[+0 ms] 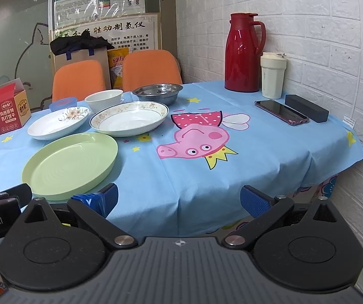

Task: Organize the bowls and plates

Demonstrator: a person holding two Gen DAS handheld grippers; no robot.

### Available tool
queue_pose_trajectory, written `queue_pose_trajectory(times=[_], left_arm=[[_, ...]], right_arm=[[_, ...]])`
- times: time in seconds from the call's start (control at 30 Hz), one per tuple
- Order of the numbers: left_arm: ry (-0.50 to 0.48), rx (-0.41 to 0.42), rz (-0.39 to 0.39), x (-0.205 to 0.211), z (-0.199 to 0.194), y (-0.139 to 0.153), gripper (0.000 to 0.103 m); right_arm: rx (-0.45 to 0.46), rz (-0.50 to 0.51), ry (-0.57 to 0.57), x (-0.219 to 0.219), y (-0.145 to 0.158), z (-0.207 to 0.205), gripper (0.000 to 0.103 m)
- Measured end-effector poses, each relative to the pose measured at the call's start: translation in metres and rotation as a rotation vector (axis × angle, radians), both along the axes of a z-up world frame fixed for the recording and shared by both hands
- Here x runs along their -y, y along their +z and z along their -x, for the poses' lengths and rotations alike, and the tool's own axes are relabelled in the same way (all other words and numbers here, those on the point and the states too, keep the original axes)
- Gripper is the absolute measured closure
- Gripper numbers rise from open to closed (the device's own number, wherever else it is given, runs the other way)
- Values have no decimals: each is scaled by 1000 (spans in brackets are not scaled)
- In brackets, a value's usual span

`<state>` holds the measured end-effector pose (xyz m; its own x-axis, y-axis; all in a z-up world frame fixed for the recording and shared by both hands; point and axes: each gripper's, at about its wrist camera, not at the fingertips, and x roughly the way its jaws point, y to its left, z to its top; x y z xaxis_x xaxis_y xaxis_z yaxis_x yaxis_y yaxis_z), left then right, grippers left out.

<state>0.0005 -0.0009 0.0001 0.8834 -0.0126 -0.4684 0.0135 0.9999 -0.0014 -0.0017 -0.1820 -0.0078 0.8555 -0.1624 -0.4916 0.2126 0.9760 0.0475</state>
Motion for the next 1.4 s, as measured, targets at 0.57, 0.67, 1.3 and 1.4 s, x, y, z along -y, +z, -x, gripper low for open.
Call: queue_pose_trajectory(times=[0.57, 0.67, 1.3, 1.4], left_arm=[[-5, -9, 2, -1, -1, -2, 0], [-7, -11, 4, -1, -2, -2, 0], [10, -16, 9, -3, -5, -3, 0], [15, -28, 15, -4, -7, -5, 0]], right_arm=[[-1, 0, 5, -1, 1, 0, 12], [-1, 0, 6, -1, 1, 0, 12], [-2, 5, 16, -5, 0, 0, 12], [-7, 0, 14, -4, -1, -1, 12]])
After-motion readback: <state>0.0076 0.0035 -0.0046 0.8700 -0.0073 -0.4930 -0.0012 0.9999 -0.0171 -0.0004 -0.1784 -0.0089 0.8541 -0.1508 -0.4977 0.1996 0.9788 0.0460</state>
